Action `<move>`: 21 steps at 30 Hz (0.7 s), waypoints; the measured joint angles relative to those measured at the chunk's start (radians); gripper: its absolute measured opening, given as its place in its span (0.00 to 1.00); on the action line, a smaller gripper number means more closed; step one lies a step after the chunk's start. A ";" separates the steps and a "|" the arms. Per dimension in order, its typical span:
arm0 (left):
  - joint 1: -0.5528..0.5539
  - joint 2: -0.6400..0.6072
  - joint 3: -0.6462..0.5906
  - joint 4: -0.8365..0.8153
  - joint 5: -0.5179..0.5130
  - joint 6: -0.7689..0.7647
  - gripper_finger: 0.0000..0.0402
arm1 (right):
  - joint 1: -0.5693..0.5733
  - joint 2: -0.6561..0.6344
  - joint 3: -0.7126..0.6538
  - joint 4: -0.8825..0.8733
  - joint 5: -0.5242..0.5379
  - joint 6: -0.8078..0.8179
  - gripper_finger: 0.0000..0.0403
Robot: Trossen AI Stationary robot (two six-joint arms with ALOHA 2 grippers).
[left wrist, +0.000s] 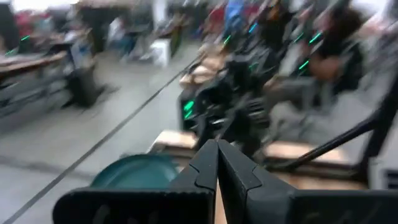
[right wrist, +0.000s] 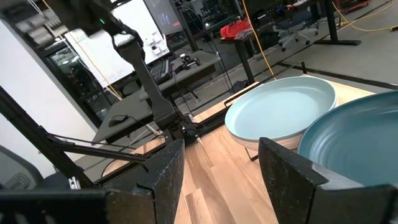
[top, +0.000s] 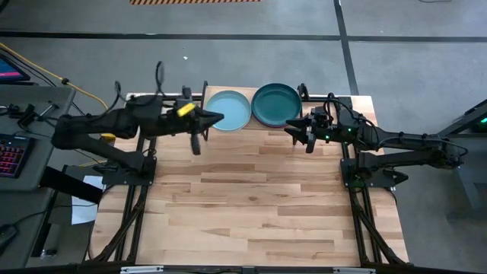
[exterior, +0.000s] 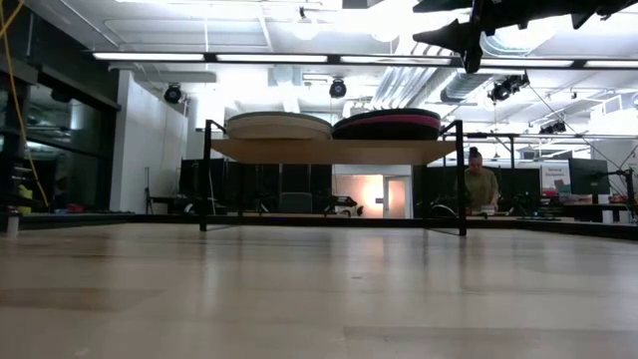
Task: Place and stack plates onto a shelf
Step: Return to Home Position
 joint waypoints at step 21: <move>0.300 -0.440 -0.505 0.431 0.464 -0.161 0.00 | 0.000 0.000 0.000 0.047 -0.004 0.010 0.47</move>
